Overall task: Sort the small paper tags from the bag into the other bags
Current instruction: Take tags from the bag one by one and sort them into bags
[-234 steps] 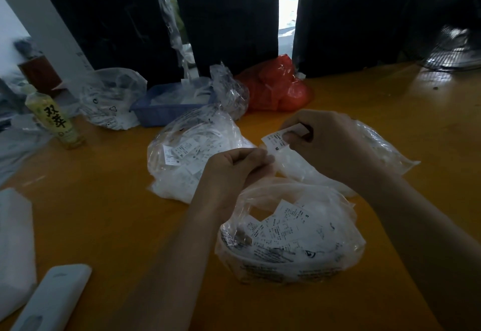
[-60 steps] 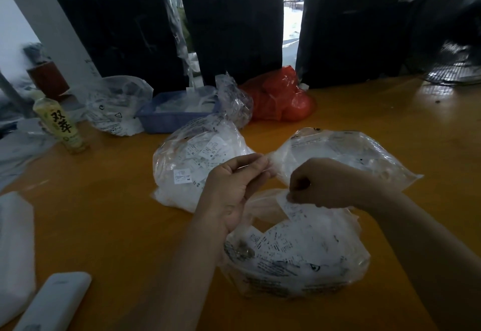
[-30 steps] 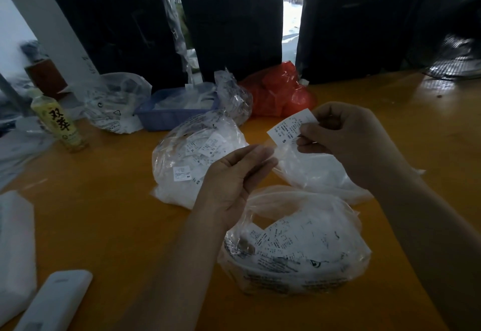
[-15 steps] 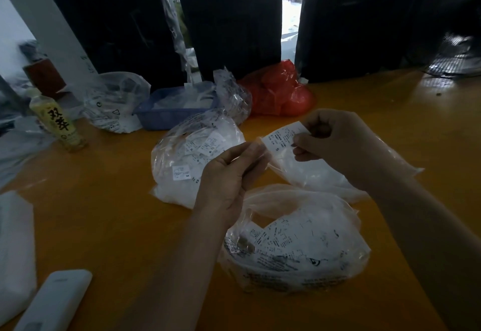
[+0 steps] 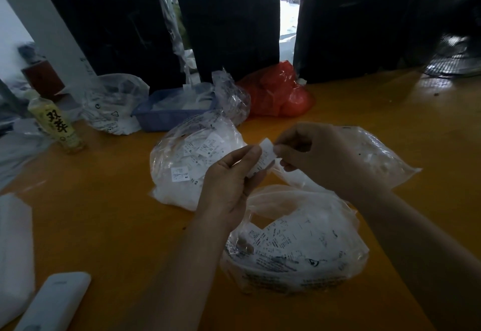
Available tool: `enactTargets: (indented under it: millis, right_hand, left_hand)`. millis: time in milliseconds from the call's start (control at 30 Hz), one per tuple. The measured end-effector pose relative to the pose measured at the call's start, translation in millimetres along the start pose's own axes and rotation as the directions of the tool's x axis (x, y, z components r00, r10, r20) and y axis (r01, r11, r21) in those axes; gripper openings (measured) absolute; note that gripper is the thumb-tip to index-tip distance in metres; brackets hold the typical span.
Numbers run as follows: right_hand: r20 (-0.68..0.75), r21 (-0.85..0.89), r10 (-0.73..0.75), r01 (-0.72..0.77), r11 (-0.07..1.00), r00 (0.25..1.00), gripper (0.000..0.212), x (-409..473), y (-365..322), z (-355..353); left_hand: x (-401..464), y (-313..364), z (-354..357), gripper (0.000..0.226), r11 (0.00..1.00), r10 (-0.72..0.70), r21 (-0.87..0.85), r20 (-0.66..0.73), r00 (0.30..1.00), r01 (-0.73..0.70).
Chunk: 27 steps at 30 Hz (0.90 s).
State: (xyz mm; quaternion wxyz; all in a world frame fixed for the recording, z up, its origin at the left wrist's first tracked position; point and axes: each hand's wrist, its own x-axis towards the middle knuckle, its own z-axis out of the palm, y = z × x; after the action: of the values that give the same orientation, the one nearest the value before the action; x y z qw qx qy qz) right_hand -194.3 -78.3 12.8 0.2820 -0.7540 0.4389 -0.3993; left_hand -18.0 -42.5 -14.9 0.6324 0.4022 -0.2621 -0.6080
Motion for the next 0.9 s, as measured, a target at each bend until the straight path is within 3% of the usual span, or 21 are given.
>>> enactTargets:
  millis: [100, 200, 300, 433, 500, 567, 600, 633, 700, 767, 900]
  right_hand:
    - [0.042, -0.065, -0.056, 0.058, 0.996, 0.998, 0.009, -1, -1, 3]
    - [-0.013, -0.046, -0.029, 0.028, 0.999, 1.000, 0.016, 1, 2, 1]
    - [-0.065, 0.027, 0.031, -0.029, 0.999, 0.997, 0.014, 4, 4, -1]
    - [-0.019, 0.024, 0.109, -0.108, 0.994, 0.994, 0.006, 5, 5, -7]
    - [-0.027, -0.247, 0.132, -0.135, 0.960, 0.991, 0.015, 10, 14, -13]
    - [-0.035, -0.614, 0.140, -0.132, 0.778, 0.989, 0.027, 17, 31, -23]
    - [-0.026, -0.727, 0.161, -0.129, 0.674, 0.987, 0.028, 19, 40, -28]
    - [-0.006, -0.799, 0.190, -0.120, 0.589, 0.982, 0.026, 20, 48, -31]
    - [0.047, -0.873, 0.232, -0.073, 0.483, 0.972, 0.022, 19, 66, -34]
    - [0.114, -0.882, 0.278, -0.032, 0.470, 0.954, 0.021, 16, 82, -29]
    - [0.144, -0.858, 0.307, -0.036, 0.513, 0.941, 0.034, 17, 101, -16]
  left_hand:
    - [0, 0, 1, 0.039, 1.000, -0.007, 0.015, -0.008, 1.000, 0.008]
    - [1, 1, -1, 0.042, 0.997, -0.001, 0.077, 0.001, 1.000, 0.001]
    - [3, 1, -6, 0.028, 0.931, 0.107, 0.344, 0.051, 0.993, -0.118]
    - [8, 9, -16, 0.029, 0.634, 0.435, 0.668, 0.109, 0.894, -0.390]
    - [12, 17, -26, 0.029, 0.366, 0.628, 0.807, 0.153, 0.763, -0.463]
    - [18, 28, -41, 0.024, 0.081, 0.763, 0.909, 0.207, 0.612, -0.409]
    - [22, 33, -49, 0.023, -0.003, 0.786, 0.938, 0.217, 0.580, -0.347]
    - [25, 36, -58, 0.023, -0.050, 0.774, 0.959, 0.213, 0.596, -0.278]
    - [33, 35, -73, 0.026, -0.148, 0.665, 0.984, 0.176, 0.726, -0.102]
    - [36, 28, -79, 0.031, -0.285, 0.510, 0.955, 0.079, 0.856, 0.082]
    - [40, 20, -76, 0.040, -0.331, 0.406, 0.934, 0.013, 0.914, 0.134]
